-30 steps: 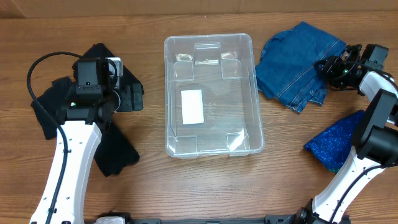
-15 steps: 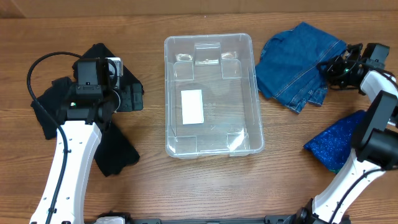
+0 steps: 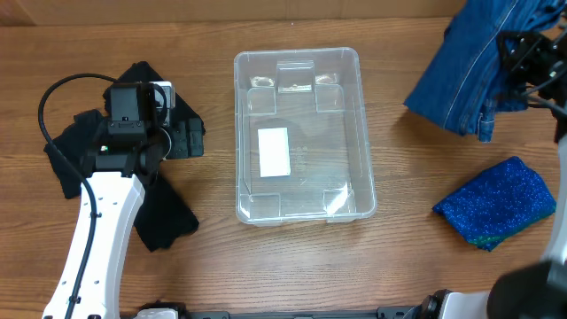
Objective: Pack container
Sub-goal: 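Carry jeans over the clear bin and lower them inside, release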
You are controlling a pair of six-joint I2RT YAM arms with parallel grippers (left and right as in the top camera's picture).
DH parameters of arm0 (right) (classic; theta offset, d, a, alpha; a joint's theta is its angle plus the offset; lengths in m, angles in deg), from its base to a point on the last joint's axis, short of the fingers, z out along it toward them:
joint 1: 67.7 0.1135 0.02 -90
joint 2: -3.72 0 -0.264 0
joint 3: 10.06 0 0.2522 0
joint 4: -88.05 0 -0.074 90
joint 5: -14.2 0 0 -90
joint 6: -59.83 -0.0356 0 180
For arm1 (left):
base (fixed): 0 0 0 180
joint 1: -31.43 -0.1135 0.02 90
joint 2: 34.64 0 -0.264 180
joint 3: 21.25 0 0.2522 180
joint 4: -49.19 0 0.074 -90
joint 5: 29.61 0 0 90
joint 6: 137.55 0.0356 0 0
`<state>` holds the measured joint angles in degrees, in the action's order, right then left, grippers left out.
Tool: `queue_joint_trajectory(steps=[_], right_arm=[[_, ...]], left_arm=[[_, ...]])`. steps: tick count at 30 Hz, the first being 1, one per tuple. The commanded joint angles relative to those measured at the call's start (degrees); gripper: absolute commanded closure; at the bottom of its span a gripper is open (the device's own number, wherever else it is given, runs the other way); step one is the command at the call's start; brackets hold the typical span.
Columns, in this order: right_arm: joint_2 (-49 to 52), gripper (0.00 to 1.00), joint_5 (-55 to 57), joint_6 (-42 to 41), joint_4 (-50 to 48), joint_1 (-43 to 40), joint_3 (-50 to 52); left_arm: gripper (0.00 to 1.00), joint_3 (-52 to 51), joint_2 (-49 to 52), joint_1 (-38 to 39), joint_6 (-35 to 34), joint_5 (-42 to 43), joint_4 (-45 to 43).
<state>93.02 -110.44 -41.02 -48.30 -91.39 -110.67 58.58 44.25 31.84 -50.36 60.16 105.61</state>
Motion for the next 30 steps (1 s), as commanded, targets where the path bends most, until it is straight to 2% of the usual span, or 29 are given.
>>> queue_joint_trajectory(steps=[1, 7, 13, 15, 19, 30], right_arm=[[-7.63, 0.91, -12.98, 0.61, 0.28, 4.31, -1.44], [-13.70, 0.91, -15.06, 4.57, 3.41, 15.13, -1.42], [-13.70, 0.91, -16.46, 4.66, 5.35, 26.18, -1.36], [-11.76, 0.91, -14.38, 0.44, 5.35, 30.05, -1.27], [-6.99, 0.93, -8.57, -6.91, 5.31, 32.79, -1.16], [9.70, 0.93, -14.36, -9.16, -2.08, 38.93, -0.59]], left_arm=[[0.00, 1.60, 0.17, 0.33, 0.09, -0.42, -0.79], [0.00, 1.60, 0.17, 0.33, 0.09, -0.42, -1.14], [0.00, 1.60, 0.17, 0.33, 0.07, -0.39, -1.14], [0.00, 1.60, 0.17, 0.33, 0.07, -0.39, -1.14], [0.00, 1.60, 0.17, 0.33, 0.07, -0.39, -1.25], [0.00, 1.60, 0.17, 0.33, 0.09, -0.39, -1.36]])
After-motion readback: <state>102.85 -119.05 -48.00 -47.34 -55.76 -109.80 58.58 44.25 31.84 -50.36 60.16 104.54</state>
